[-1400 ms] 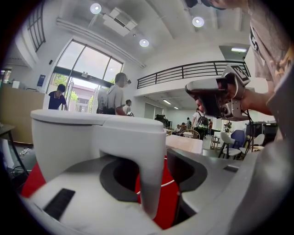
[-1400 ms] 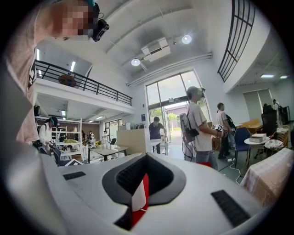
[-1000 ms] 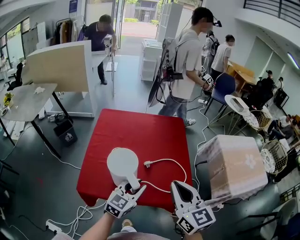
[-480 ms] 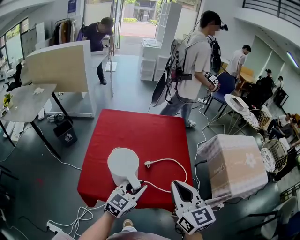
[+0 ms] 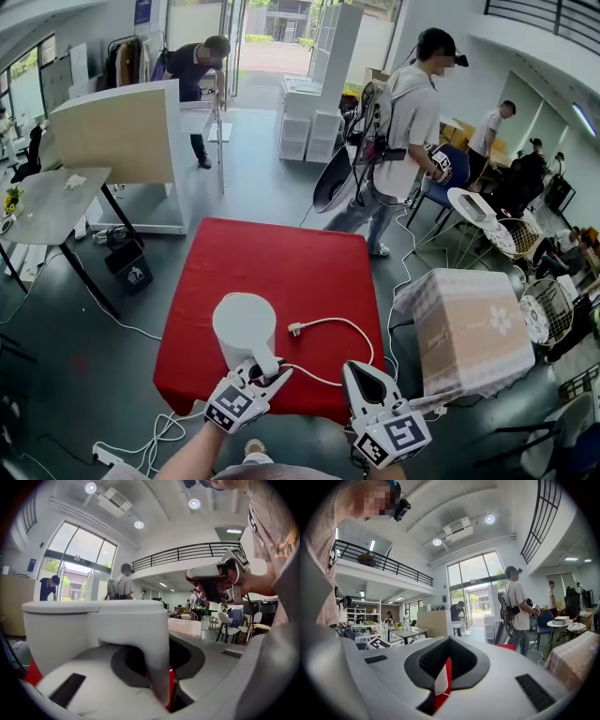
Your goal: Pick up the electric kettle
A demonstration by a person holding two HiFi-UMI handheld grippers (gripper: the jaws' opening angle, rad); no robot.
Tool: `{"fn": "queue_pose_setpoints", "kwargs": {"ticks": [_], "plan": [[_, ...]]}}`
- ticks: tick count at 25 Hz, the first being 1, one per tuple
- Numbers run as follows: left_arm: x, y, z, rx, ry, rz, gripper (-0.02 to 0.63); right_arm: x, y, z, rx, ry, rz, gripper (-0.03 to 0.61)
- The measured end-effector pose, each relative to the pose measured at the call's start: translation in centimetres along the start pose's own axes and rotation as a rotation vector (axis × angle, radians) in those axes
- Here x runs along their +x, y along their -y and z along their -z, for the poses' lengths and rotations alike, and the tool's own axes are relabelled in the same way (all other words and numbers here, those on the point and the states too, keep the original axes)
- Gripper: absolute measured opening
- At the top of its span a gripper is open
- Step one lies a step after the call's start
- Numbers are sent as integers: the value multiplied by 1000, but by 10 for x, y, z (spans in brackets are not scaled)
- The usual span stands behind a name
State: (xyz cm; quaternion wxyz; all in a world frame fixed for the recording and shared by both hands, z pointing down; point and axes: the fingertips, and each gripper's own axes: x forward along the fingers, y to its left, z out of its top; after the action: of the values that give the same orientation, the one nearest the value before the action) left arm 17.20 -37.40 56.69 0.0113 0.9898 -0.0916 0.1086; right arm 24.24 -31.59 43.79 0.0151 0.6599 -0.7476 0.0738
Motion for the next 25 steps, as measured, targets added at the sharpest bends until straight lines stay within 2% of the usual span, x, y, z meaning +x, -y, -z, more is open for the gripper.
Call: {"fn": "queue_pose_setpoints", "kwargs": {"ticks": [7,10,16,25], "plan": [[-13,-3,-39,21,24,20,78,5,-3,1,3,3,-9,9],[-22,-6,-69,34,40,27,81,8,-9,0,4,10,-23,9],[-39,-7,-127,66,98,-11,81,5,-12,-4,6,21,-37,11],[-62,11,-142,23,117,-47,81,-13,-22,-12,-1,44,-72,9]]}}
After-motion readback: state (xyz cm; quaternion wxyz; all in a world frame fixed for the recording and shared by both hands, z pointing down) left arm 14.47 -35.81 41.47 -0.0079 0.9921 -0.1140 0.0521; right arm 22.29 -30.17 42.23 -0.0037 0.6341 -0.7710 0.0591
